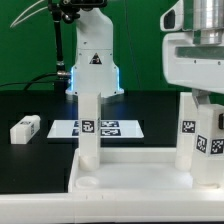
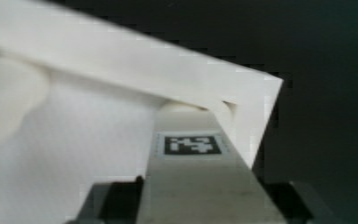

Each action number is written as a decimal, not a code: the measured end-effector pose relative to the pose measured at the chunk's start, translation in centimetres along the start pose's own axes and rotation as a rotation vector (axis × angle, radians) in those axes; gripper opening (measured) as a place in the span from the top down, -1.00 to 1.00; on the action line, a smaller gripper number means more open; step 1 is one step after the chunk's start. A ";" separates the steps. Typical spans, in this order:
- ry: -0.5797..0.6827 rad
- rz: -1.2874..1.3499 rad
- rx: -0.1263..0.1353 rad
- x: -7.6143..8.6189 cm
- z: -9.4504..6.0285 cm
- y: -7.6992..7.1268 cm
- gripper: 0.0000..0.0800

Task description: Assemble desk

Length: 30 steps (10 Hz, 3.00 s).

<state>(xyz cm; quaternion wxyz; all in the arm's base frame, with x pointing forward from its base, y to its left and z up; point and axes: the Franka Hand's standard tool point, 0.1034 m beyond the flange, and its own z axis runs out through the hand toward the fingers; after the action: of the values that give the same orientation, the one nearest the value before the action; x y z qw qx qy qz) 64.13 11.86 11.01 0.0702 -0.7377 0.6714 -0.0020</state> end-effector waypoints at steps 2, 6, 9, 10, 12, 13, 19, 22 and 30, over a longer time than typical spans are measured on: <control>-0.050 0.172 0.047 0.4 0.0 0.1 0.27; -0.040 0.091 0.043 0.2 0.2 0.1 -0.38; -0.032 -0.336 0.016 -1.0 0.6 0.6 -0.60; -0.024 -0.403 0.028 -1.0 0.7 0.6 -0.60; -0.016 -0.541 0.027 -0.7 0.7 0.6 -0.62; -0.015 -0.581 0.027 -0.6 0.7 0.6 -0.62; 0.015 -1.216 -0.048 0.5 -0.2 -0.6 -0.62; 0.017 -1.161 -0.050 0.8 -0.1 -0.5 0.00; -0.085 0.077 0.006 1.2 0.2 -0.3 0.26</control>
Offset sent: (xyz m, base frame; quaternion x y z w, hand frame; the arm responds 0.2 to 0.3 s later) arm 0.0000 0.0000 0.0000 0.0000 0.0000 0.1296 0.9916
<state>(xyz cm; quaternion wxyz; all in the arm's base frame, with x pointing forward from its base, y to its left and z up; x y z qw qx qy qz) 64.52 10.69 10.73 0.1009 -0.7105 0.6958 0.0301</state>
